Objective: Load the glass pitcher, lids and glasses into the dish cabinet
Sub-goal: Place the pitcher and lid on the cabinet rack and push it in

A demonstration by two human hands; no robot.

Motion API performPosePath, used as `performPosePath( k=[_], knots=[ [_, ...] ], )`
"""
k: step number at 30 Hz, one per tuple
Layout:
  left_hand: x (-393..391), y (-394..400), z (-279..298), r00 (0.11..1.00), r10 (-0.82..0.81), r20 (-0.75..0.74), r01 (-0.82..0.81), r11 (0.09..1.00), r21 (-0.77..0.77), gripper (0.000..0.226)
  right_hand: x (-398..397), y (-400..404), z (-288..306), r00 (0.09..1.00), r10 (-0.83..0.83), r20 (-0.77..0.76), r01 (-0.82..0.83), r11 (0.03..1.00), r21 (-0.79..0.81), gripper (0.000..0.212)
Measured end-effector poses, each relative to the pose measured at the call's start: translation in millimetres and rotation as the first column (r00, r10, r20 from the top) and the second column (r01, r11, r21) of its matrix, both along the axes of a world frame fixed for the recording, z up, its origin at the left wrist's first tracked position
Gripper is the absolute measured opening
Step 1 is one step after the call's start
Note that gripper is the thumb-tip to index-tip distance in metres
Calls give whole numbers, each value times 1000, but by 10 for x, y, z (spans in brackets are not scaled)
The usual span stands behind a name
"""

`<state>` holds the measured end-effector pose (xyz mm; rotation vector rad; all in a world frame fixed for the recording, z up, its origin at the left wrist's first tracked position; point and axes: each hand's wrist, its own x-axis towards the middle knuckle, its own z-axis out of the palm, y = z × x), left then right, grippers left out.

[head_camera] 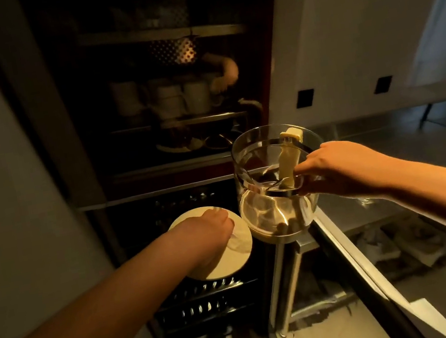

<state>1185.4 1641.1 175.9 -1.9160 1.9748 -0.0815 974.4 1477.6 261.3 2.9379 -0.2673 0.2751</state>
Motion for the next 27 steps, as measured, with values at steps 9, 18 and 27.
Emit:
performPosePath(
  k=[9,18,27],
  knots=[
    [199,335,-321,987,158,34,-160,985,65,90,370,175,-362,988,153,-27,-151,987,49,24],
    [466,296,-615,960,279,1,-278,959,56,81,603,203,-768,988,154,-14,-154,987,52,20],
    [940,-28,-865,945,323,-51,-318,944,92,84,922,46,-1088,994,79,-76,-70,991,115,25]
  ],
)
